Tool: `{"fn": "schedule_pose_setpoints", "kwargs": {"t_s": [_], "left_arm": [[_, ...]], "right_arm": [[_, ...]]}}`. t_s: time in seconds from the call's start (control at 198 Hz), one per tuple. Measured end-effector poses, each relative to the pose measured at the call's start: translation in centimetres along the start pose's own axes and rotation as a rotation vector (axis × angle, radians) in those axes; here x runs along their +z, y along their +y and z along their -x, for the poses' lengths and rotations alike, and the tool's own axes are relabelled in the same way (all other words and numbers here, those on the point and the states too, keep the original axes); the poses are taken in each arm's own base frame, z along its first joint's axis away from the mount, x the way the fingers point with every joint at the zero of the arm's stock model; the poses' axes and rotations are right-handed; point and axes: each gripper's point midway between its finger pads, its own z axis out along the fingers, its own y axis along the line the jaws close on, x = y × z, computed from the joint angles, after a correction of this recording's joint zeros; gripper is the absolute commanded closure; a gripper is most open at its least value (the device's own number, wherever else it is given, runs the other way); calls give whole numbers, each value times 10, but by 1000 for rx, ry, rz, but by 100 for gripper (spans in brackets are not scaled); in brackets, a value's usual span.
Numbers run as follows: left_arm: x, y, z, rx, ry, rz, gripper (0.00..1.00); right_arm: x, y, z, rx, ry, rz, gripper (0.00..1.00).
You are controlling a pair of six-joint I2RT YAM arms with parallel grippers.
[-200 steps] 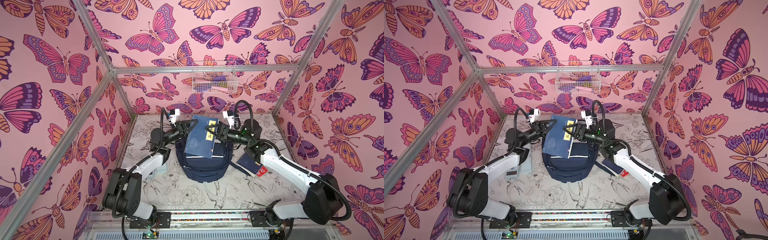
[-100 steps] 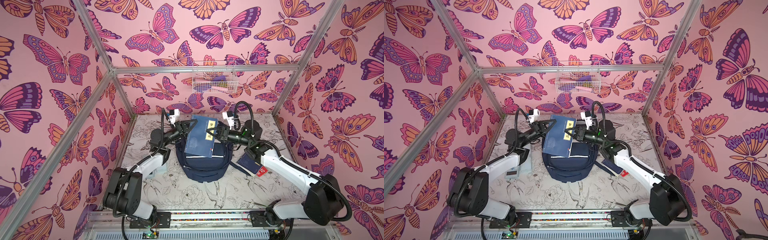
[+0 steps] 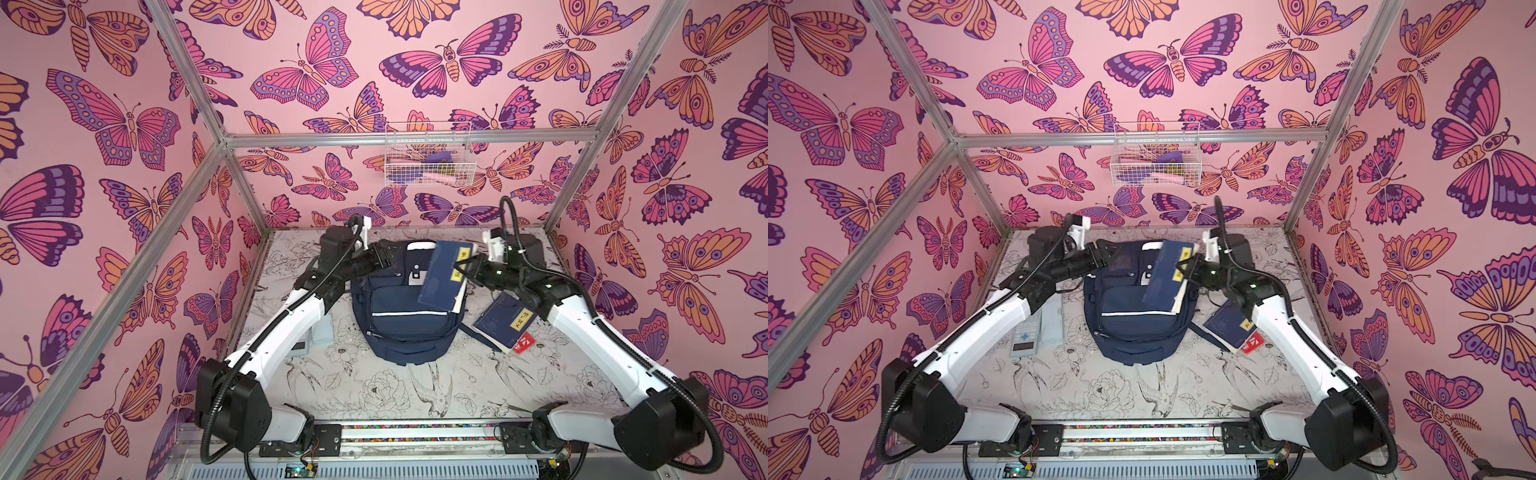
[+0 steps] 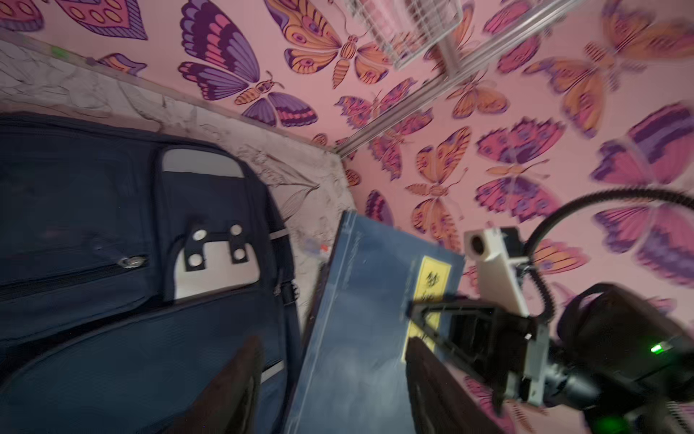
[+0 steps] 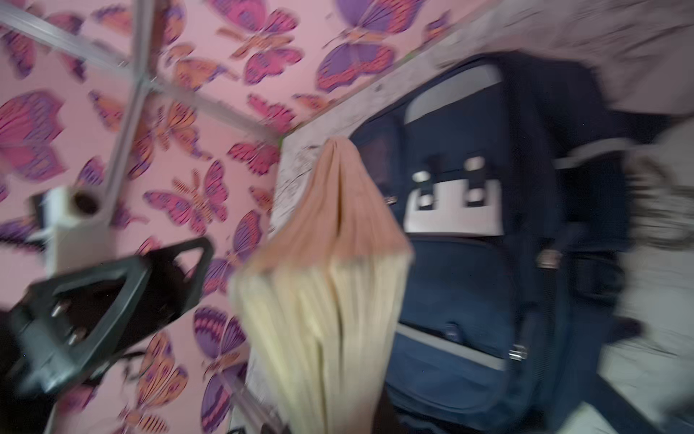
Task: Pack the student bag
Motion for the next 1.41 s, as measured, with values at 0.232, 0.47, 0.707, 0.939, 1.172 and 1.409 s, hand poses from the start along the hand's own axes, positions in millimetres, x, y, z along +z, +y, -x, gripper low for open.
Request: {"fn": "schedule_pose_setpoints", "kwargs": {"t_s": [0.232,0.47,0.707,0.939,1.172,1.409], "left_arm": [[33,38,-116,351,363,273,20],[55,55,-199,732,650,391,18],[59,60,-210,873,717,415,18],[79,79,-218,927,766,467,14],[83,82,-226,957,800,443,28],[100,84,-220,1030,779,505,99]], "right_arm": [[-39,-126,9,267,-85,-319,100],[-40,-150,-15,350,-24,-378,100],[-39,-147,-17,367,-13,-361,100],[-40,-146,-17,375,-9,-349,100],[-42,-148,-15,386,-14,-348,100],[-41,-146,-16,392,-5,-333,100]]}}
